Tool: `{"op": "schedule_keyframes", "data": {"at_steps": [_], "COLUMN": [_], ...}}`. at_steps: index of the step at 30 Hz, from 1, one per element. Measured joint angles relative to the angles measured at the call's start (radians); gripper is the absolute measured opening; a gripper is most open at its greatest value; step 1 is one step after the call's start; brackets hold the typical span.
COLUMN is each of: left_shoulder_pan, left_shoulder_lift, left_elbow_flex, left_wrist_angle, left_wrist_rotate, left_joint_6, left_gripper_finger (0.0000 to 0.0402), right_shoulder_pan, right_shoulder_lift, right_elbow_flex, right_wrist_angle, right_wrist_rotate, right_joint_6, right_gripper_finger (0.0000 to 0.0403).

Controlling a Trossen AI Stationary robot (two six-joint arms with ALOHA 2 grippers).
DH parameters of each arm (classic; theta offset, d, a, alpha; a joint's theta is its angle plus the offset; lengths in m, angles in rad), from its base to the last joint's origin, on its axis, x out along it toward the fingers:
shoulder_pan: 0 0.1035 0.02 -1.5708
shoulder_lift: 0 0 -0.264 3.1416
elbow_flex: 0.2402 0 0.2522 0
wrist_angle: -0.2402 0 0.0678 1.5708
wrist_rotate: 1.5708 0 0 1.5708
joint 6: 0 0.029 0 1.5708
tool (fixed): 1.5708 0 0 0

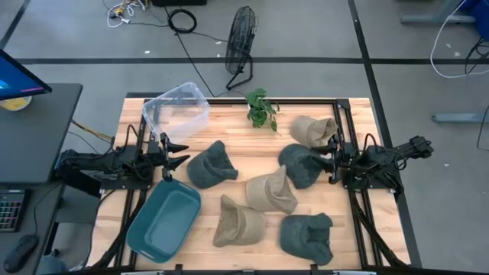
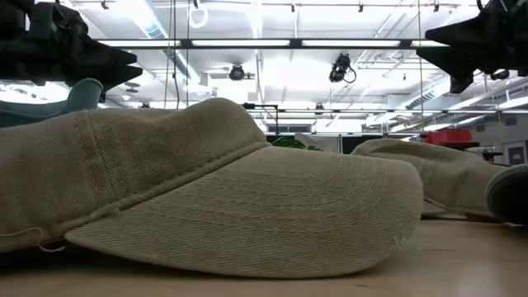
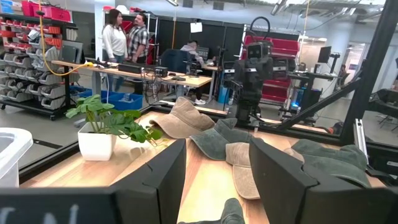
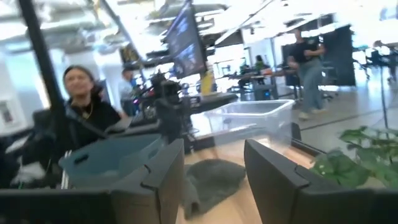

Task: Pick & Place hat
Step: Put the top brown cap into the transparent bin

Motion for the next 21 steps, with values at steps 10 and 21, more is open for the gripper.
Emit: {"op": "schedule_keyframes", "data": {"at_steps": [10, 21], "left_shoulder_pan": [0.000, 0.000], "left_shoulder_lift": [0.000, 0.000], "left_elbow_flex": [0.000, 0.000], "left_wrist_angle": [0.129, 0.214], "left_wrist_rotate": [-0.062, -0.292], "left_joint_6": [-0.349, -0.541], "left_gripper_finger": [0.0181, 0.0181], "right_shoulder_pan": [0.000, 0.000], "right_shoulder_lift": [0.000, 0.000], "right_elbow_flex": [0.000, 0.098], "right_wrist_angle": [0.236, 0.354], "right_wrist_rotate": [-0.008, 0.010], "right_joint_6": [-0.160, -0.217], "right_gripper_finger": [0.0171, 0.0171]}}
